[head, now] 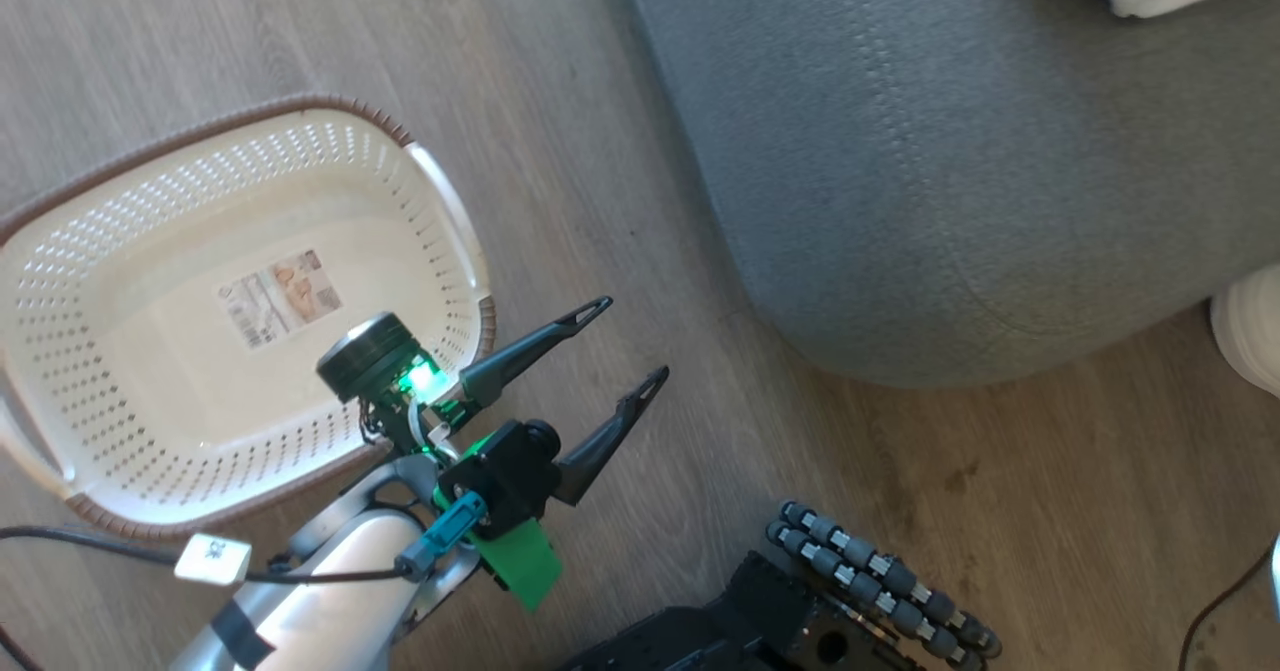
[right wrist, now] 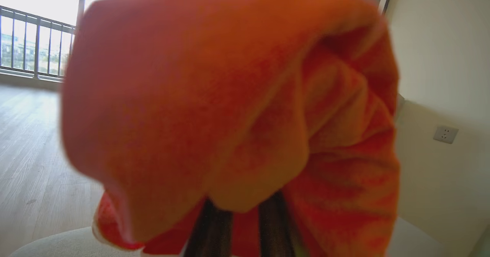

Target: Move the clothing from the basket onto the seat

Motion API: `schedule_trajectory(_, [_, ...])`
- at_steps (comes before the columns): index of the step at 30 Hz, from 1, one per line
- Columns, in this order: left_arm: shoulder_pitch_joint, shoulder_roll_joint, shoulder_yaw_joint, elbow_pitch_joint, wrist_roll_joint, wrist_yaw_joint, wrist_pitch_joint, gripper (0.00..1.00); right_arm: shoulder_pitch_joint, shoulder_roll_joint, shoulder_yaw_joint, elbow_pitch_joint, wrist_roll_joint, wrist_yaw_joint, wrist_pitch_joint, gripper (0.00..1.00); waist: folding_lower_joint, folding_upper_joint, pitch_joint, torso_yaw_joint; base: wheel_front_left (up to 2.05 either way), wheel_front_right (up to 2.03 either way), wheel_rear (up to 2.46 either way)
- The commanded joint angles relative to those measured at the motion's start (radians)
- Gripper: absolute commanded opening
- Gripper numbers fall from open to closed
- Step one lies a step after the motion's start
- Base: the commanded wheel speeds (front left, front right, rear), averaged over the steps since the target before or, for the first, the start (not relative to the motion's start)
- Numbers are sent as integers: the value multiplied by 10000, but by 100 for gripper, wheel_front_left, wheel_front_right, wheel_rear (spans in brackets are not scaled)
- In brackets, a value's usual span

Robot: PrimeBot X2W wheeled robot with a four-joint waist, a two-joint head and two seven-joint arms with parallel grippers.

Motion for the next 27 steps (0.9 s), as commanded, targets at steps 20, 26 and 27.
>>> schedule_trajectory(20, [-601, -299, 83, -563, 95, 220, -49, 100, -1548, -1151, 917, 5071, -1368, -4, -30, 0, 0, 0, 837, 1363, 0, 0, 0])
schedule_trajectory(26, [-702, -402, 43, -509, 96, 227, -49, 100, -1171, -766, 980, 5357, -1615, -4, -30, 0, 0, 0, 704, 1428, 0, 0, 0])
schedule_trajectory(27, [-719, -418, 43, -502, 92, 230, -49, 100, -1123, -732, 1009, 5425, -1634, -4, -30, 0, 0, 0, 679, 1428, 0, 0, 0])
